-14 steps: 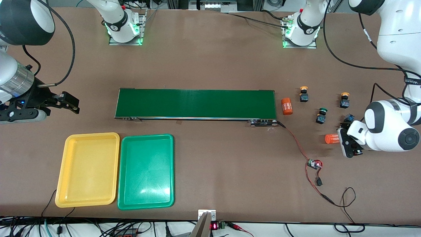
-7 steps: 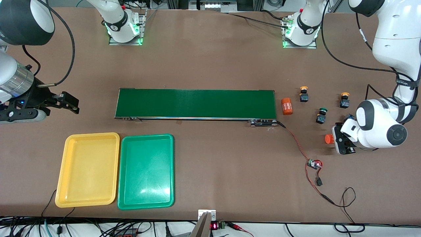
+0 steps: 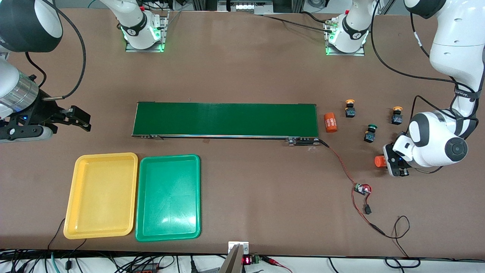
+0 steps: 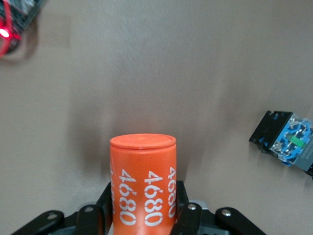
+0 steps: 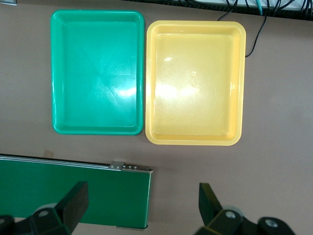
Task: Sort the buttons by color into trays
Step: 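Grasp the orange cylinder with the left gripper and lift it, then lower the orange cylinder onto the conveyor and open the left gripper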
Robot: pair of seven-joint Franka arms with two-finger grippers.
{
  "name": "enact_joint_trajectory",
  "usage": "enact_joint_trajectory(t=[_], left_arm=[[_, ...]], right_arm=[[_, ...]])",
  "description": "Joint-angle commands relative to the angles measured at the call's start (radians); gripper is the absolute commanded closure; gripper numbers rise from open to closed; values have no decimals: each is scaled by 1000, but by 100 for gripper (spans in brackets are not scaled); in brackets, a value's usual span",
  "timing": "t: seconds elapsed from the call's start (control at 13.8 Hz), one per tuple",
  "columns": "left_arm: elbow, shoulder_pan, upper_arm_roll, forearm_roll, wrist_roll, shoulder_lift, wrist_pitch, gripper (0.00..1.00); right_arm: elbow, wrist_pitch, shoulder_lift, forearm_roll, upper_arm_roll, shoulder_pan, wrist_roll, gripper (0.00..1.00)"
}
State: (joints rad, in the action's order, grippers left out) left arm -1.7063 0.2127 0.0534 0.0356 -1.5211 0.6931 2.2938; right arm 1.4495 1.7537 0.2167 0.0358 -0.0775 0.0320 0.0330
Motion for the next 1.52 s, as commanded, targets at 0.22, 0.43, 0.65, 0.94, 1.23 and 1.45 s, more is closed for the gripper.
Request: enact_joint_trajectory(t=[0.22, 0.43, 0.65, 0.94, 1.23, 1.45], left_arm=[[-15, 4, 74, 0, -65, -107, -141, 100], [-13, 7, 201, -2, -68, -144, -270, 100], [-29, 7, 276, -5, 5, -145, -284, 100], [-45, 8, 390, -3, 15, -161, -393, 100], [-203, 7, 479, -3, 184, -282, -381, 100], [-274, 1, 549, 1, 277, -359, -344, 100]], right_arm=[[-23, -2, 10, 7, 1, -3, -12, 0], [-23, -2, 10, 7, 1, -3, -10, 0], [-23, -3, 10, 7, 2, -4, -10, 0], [-23, -3, 9, 6, 5, -6, -12, 0], [-23, -2, 9, 6, 5, -6, 2, 0], [-23, -2, 9, 6, 5, -6, -7, 0]])
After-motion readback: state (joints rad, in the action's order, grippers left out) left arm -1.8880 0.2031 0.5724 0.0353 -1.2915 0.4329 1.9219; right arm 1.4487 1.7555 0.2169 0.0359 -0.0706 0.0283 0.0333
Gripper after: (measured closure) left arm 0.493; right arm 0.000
